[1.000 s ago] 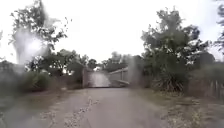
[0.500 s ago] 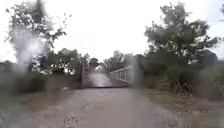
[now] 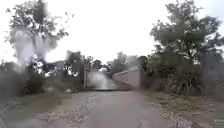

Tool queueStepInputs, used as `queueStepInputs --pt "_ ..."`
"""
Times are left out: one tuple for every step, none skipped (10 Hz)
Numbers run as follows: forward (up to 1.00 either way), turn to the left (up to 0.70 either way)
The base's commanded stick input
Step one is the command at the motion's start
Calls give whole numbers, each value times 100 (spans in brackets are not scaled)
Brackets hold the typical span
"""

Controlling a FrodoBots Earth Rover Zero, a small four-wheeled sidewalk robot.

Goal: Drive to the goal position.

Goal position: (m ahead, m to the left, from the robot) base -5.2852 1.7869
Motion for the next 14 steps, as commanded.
queueStepInputs --pt "70 0" --pt "70 0" --pt "70 0" --pt "70 0" --pt "70 0" --pt "70 0" --pt "70 0" --pt "70 0" --pt "70 0" --pt "70 0" --pt "70 0" --pt "70 0" --pt "70 0" --pt "70 0"
